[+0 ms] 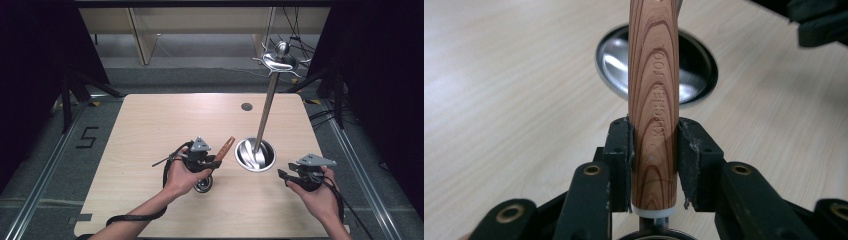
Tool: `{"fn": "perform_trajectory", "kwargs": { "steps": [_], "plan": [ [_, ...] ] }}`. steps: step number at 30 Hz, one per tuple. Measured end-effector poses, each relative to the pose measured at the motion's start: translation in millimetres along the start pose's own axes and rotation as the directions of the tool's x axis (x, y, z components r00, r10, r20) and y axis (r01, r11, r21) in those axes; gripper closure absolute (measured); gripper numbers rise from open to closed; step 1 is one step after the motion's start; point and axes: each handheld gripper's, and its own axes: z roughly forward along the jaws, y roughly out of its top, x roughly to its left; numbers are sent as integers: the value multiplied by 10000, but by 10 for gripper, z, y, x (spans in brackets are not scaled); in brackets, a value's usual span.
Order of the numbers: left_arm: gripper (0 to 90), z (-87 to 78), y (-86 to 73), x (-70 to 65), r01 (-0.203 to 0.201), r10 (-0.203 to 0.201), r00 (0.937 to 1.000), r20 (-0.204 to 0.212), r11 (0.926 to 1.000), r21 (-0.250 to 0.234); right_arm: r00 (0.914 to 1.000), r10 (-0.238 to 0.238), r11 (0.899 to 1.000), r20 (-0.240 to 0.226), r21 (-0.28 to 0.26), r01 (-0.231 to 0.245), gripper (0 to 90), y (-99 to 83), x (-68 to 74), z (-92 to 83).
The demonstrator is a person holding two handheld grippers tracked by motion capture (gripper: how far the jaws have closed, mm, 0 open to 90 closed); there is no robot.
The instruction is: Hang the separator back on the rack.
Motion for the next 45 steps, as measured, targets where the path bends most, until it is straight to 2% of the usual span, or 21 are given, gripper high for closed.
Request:
{"fn": "perform_trajectory", "kwargs": {
  "steps": [4, 5, 7, 10, 11, 13, 14, 16, 19, 20, 22, 24, 26, 28, 31, 33, 35, 38, 41, 44, 45],
  "plan": [
    [680, -73, 44, -55, -107, 112, 9999, 42, 9958, -914, 9997, 112, 9999, -214, -107, -114, 505, 4, -1, -9],
    [680, -88, 50, -71, -72, 76, 10000, 35, 9943, -1060, 9985, 449, 9988, -316, -168, -455, 505, 3, 23, -11],
    [680, -134, 79, -114, -199, 198, 9998, -27, 9882, -1522, 9985, 287, 9988, -466, -371, -304, 506, 8, 7, -15],
    [679, -189, 118, -162, -357, 360, 9993, -20, 9795, -1984, 9931, 763, 9945, -894, -652, -822, 506, 20, 43, -33],
    [679, -199, 128, -183, -318, 324, 9995, -8, 9761, -2152, 9930, 598, 9945, -1021, -791, -680, 506, 38, 40, -41],
    [679, -219, 148, -212, -442, 466, 9989, 47, 9720, -2306, 9914, 631, 9914, -1148, -1067, -755, 507, 62, 72, -63],
    [679, -229, 154, -234, -420, 437, 9990, 18, 9687, -2448, 9876, 874, 9857, -1307, -1323, -1047, 507, 74, 114, -71],
    [679, -255, 169, -276, -521, 548, 9985, 34, 9655, -2553, 9849, 856, 9842, -1506, -1408, -1071, 506, 119, 162, -134],
    [679, -276, 188, -311, -647, 686, 9976, 51, 9607, -2701, 9799, 671, 9733, -1880, -2038, -1057, 509, 190, 234, -173],
    [679, -281, 196, -323, -663, 712, 9974, 79, 9593, -2745, 9801, 642, 9746, -1877, -1993, -1020, 513, 214, 256, -209],
    [679, -280, 211, -339, -702, 756, 9971, 80, 9560, -2847, 9787, 351, 9602, -2024, -2646, -892, 523, 283, 295, -237],
    [679, -268, 227, -359, -758, 827, 9965, 110, 9529, -2938, 9821, 106, 9494, -1882, -3063, -690, 537, 361, 312, -289],
    [679, -251, 234, -384, -661, 748, 9971, 171, 9509, -3022, 9755, 355, 9358, -2171, -3352, -1086, 559, 446, 361, -352],
    [679, -244, 247, -410, -713, 808, 9965, 199, 9523, -2966, 9667, 594, 9294, -2488, -3396, -1445, 581, 524, 402, -381],
    [679, -230, 270, -450, -688, 784, 9968, 186, 9489, -3080, 9588, 394, 9158, -2813, -3737, -1472, 588, 637, 457, -369],
    [679, -234, 285, -469, -720, 791, 9968, 107, 9493, -3061, 9479, 420, 9083, -3158, -3832, -1679, 582, 704, 527, -364],
    [679, -233, 301, -484, -742, 814, 9966, 103, 9482, -3090, 9380, 367, 9063, -3448, -3840, -1766, 568, 770, 594, -361],
    [679, -223, 320, -496, -675, 755, 9970, 147, 9501, -3044, 9319, 435, 9079, -3600, -3751, -1873, 558, 840, 673, -329],
    [679, -211, 328, -501, -757, 826, 9965, 99, 9494, -3048, 9397, 413, 9142, -3396, -3667, -1727, 556, 894, 731, -261],
    [679, -206, 329, -517, -786, 848, 9964, 72, 9496, -3033, 9364, 662, 9149, -3446, -3535, -1947, 555, 932, 778, -212],
    [679, -205, 330, -524, -826, 884, 9961, 57, 9495, -3027, 9421, 551, 9179, -3308, -3546, -1782, 555, 946, 783, -182]
  ]
}}
